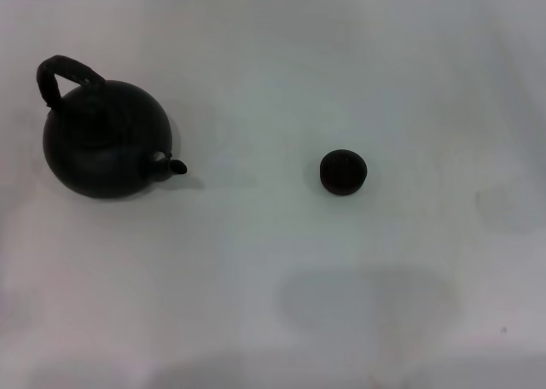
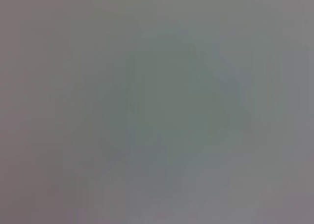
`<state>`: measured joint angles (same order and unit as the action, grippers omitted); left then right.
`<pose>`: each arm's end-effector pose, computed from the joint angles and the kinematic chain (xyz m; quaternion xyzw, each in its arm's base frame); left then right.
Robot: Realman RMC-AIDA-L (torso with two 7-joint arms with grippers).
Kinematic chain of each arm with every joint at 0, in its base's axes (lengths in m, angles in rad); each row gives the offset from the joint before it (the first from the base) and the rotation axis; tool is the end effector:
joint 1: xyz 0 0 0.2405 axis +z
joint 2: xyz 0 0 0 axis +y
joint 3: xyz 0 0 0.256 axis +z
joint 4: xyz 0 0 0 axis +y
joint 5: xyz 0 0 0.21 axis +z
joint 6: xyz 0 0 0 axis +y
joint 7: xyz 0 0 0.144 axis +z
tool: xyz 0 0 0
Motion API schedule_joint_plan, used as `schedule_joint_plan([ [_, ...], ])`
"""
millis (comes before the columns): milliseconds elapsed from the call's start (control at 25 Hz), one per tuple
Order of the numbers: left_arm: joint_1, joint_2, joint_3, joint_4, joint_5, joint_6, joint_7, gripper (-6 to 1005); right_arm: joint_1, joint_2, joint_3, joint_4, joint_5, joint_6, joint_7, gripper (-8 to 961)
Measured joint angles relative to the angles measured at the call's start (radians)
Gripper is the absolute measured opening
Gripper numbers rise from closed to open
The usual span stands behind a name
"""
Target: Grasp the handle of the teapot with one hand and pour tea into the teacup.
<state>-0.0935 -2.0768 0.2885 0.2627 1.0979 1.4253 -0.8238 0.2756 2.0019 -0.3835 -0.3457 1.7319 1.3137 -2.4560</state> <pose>-0.4271 0.1972 0.0878 -0.5444 -0.3473 -0.3933 0.6545 0.3930 0.2843 0.0811 -0.7443 0.2226 0.2757 0.5661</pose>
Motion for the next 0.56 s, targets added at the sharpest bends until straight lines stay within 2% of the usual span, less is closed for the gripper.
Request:
schedule_joint_plan([
  [80,-0.014,0.0,-0.001,-0.045,-0.028,0.0,0.045,834,0.001,0.0,0.038,0.017,0.0,-0.006,-0.045,835],
  [240,-0.049,0.0,-0.002,-0.122,-0.074,-0.012,0.153,834,0.001,0.0,0.043,0.03,-0.001,-0.012,-0.128,835],
  [560,-0.142,-0.002,-0.003,-0.214,-0.169,-0.076,0.318,834,-0.01,0.0,0.048,0.032,0.055,-0.003,-0.136,835],
])
